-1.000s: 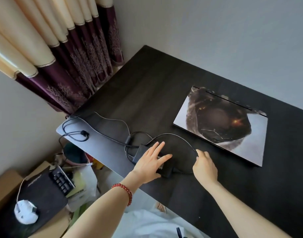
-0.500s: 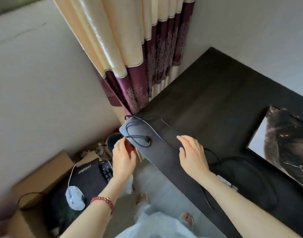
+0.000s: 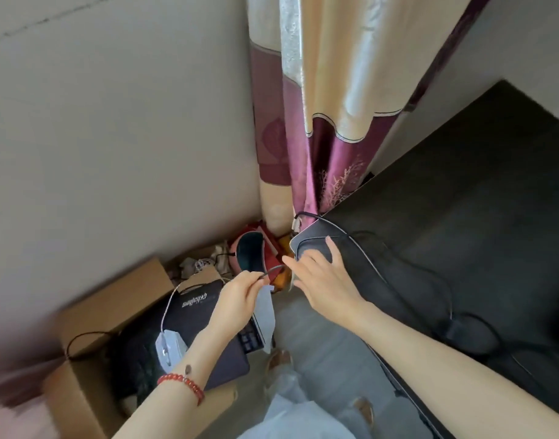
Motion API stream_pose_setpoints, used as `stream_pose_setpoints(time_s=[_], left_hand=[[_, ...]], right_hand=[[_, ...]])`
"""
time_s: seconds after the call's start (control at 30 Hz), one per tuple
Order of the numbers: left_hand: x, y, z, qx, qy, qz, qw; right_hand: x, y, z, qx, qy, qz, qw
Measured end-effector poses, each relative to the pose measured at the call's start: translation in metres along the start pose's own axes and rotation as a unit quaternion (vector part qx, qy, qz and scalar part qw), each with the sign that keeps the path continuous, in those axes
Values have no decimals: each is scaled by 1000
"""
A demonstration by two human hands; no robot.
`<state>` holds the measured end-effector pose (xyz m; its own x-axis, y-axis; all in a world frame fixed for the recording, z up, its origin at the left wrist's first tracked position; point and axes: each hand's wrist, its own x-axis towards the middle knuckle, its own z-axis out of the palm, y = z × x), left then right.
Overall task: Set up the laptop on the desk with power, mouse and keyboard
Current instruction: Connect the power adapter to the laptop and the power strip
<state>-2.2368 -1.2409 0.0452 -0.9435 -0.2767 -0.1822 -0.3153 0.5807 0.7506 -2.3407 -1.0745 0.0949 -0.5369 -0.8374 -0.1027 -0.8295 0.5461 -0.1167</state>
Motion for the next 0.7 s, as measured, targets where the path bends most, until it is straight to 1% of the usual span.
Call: stream_pose_setpoints(time_s=[0.03,0.07,0.13,0.17,0.2,0.27,0.3,0.4,0.47,0.53,0.6,0.63,0.7], left_hand=[[-2,3,-10,-8,20,8,1000],[-3,5,-19,-10,24,17,1000],[-2,7,-31,-16,-8,15,1000],[-2,6,-36,-18,-24,3,1000],[-4,3,-41,-17,-24,-9,1000],[-7,-6,-51,-8,3,-27,1000],[-9,-9,-57,-4,19,-30,999],[-8,-5,-73,4,48,-20,999],[-7,5,-86,-18,80,-33,996],[-6,14,-102,-68,130,-51,988],[-5,27,-118,-142,171,-66,973],[-4,37,-124,-170,181,-65,967],[-2,57,-130,-185,174,-47,966]], right_hand=[[4,-3,-4,29,29,-14,999],[8,-5,-11,68,54,-19,996],[12,-6,-25,128,109,8,986],[12,-3,-32,150,135,44,978],[10,1,-40,173,154,100,968],[5,17,-51,207,173,222,937],[2,25,-54,203,180,252,929],[-6,30,-60,183,189,253,931],[-10,24,-62,202,202,255,924],[-9,18,-64,230,200,258,917],[-8,17,-68,243,213,255,911],[-7,18,-71,247,224,258,907],[-7,22,-77,256,239,282,893]])
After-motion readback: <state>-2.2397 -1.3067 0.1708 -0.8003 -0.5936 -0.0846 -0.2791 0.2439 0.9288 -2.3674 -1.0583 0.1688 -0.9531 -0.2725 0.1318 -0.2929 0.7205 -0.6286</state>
